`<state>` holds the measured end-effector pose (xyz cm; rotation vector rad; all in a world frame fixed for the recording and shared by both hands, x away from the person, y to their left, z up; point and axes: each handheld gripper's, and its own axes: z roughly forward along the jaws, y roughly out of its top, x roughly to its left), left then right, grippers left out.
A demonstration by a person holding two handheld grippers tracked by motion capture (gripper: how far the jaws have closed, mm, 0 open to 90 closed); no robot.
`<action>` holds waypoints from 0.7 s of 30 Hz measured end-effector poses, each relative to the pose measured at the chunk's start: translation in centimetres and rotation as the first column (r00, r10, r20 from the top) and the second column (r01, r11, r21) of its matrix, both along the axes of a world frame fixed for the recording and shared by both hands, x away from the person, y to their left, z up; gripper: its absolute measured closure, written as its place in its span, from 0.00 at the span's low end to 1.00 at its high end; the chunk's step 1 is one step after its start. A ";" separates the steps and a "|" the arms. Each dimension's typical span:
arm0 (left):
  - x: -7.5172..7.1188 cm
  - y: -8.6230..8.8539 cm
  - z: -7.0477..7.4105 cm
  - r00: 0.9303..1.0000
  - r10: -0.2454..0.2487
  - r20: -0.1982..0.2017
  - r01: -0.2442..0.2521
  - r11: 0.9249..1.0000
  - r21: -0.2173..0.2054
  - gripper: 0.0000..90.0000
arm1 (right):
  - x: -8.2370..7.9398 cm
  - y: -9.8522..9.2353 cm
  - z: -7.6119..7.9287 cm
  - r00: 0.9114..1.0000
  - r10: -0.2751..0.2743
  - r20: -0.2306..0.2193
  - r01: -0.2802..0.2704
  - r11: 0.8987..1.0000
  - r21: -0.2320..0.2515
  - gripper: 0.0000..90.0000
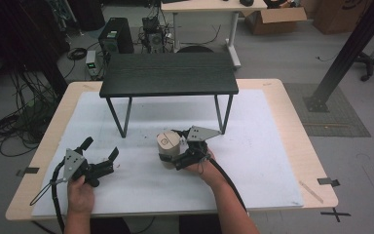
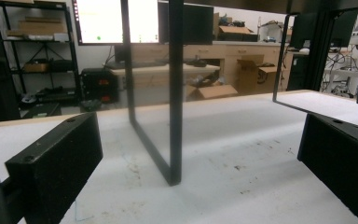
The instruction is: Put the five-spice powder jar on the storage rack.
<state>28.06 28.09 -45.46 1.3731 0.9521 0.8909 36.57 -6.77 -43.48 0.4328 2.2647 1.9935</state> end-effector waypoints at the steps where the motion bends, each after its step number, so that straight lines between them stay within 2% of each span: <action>1: 0.0 0.0 0.0 1.000 0.000 0.000 0.000 1.000 0.000 0.00 | 0.0 0.0 0.0 1.000 0.000 0.000 0.000 1.000 0.000 0.05; 21: 0.0 0.0 0.0 1.000 0.000 -0.002 0.000 1.000 0.000 0.00 | 0.3 -0.2 -0.3 1.000 0.008 -0.002 -0.008 1.000 0.014 0.20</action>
